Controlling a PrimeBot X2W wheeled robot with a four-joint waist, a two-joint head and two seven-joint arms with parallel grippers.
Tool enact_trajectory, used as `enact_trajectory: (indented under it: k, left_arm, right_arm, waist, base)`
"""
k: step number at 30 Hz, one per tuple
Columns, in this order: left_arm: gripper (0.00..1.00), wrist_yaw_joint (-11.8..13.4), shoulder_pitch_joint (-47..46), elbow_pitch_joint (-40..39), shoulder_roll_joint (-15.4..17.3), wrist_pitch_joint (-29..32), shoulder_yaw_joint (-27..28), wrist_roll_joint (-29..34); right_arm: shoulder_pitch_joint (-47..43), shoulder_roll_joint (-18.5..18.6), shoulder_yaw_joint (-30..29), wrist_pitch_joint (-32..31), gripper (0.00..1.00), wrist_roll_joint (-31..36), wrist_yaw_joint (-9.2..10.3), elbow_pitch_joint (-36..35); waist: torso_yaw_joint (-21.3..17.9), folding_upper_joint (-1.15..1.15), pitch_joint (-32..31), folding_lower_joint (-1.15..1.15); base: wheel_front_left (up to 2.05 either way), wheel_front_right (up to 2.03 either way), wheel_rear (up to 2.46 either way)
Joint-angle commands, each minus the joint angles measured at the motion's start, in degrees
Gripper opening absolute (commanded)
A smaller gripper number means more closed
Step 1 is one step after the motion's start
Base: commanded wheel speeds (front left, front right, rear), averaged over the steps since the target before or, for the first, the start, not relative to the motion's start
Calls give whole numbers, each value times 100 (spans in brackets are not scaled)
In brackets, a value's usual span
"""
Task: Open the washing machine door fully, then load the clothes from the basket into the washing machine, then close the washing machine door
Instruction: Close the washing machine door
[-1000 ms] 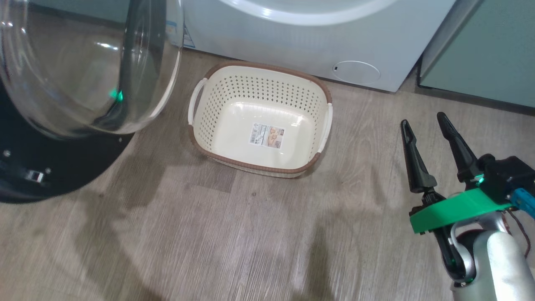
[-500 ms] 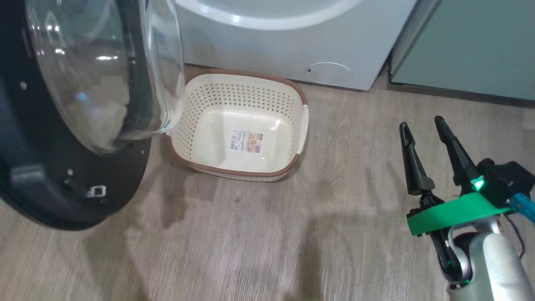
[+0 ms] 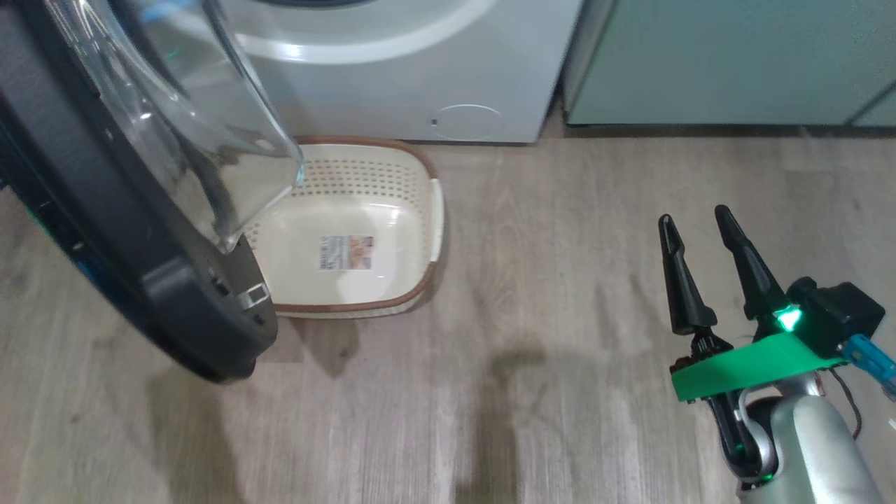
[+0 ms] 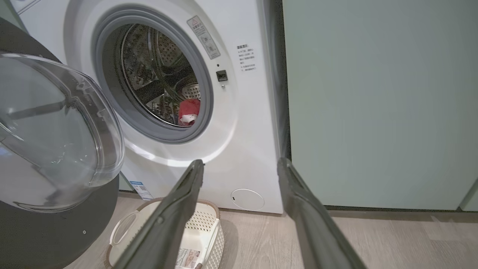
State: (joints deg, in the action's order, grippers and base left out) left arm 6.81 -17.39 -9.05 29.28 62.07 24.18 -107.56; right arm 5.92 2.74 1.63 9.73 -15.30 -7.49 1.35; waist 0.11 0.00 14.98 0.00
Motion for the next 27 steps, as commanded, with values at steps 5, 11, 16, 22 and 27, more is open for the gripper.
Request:
enact_trajectory:
  k: [5, 11, 16, 22, 27]
  left_arm:
    - [0, 120, -396, -312, 222, 52, 145, -108]
    - [0, 224, -688, -346, 284, 52, 15, -101]
    - [0, 343, -1030, -303, 349, 6, -48, -119]
    - [0, 558, -1574, -183, 455, -63, -198, -121]
    - [0, 659, -1899, -12, 517, -128, -331, -51]
  right_arm:
    - [95, 14, 187, 160, 100, -158, 0, -74]
    - [153, 14, 276, 298, 100, -295, 0, 8]
    - [221, 14, 339, 404, 100, -424, 0, 107]
    - [332, 14, 485, 499, 100, -609, 0, 209]
    - [403, 14, 601, 518, 100, -710, 0, 254]
  waist:
    - [-525, 0, 97, 0]
    - [-971, 0, 291, 0]
    - [-1295, 0, 457, 0]
    - [-1732, 0, 686, 0]
    - [-1953, 0, 801, 0]
  base:
    - [0, 0, 0]
    - [0, 0, 0]
    - [0, 0, 0]
    - [0, 0, 0]
    - [0, 0, 0]
